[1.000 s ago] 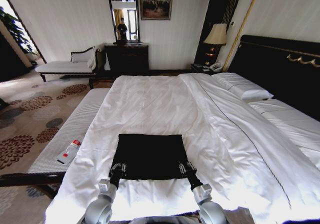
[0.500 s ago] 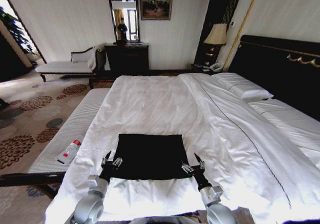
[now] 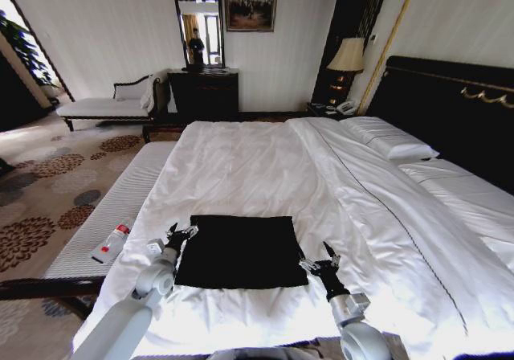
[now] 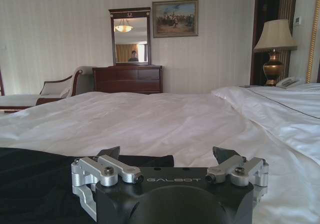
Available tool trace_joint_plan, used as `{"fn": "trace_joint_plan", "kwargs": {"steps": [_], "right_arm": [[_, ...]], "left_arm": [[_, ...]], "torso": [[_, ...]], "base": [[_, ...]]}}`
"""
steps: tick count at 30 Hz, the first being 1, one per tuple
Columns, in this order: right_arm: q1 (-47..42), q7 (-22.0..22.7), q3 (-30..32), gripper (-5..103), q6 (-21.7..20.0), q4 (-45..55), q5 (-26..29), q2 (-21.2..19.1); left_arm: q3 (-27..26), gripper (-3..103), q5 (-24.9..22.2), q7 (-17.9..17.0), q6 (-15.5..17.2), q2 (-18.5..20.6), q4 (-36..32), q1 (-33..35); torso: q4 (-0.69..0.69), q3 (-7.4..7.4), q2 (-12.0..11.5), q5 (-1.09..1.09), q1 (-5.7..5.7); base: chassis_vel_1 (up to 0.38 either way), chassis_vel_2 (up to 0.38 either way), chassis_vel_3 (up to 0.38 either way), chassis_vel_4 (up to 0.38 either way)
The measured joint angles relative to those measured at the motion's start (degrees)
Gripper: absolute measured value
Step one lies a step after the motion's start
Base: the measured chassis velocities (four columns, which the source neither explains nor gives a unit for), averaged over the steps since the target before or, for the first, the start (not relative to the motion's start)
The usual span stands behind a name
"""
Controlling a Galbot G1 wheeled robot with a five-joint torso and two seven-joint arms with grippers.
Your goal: Fold the clothes on the bed.
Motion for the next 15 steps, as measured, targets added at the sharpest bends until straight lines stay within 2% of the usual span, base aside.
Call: {"fn": "trace_joint_plan", "kwargs": {"steps": [3,7,13,15], "right_arm": [[0.73,0.1,-0.38,100,-0.41,-0.37,0.37,-0.55],[0.97,0.17,-0.1,100,-0.76,-0.48,1.08,-0.79],[1.75,0.28,0.16,100,-1.25,-0.72,2.12,-1.5],[2.18,0.47,0.09,100,-1.64,-0.74,2.51,-1.73]], "left_arm": [[0.41,99,-0.31,0.2,0.26,-0.3,2.61,-1.78],[1.53,98,-0.37,1.27,0.33,-0.94,6.72,-4.29],[2.13,96,-0.19,2.66,0.42,-2.38,10.58,-6.57],[2.65,89,-0.41,2.98,0.67,-3.03,11.8,-7.51]], "torso": [[0.05,0.0,0.0,0.02,0.0],[0.01,0.0,0.0,-0.01,0.0],[0.02,-0.01,0.0,0.0,0.0],[0.02,-0.01,0.0,0.0,0.0]], "base": [[0.0,0.0,0.0,0.0],[0.0,0.0,0.0,0.0],[0.0,0.0,0.0,0.0],[0.0,0.0,0.0,0.0]]}}
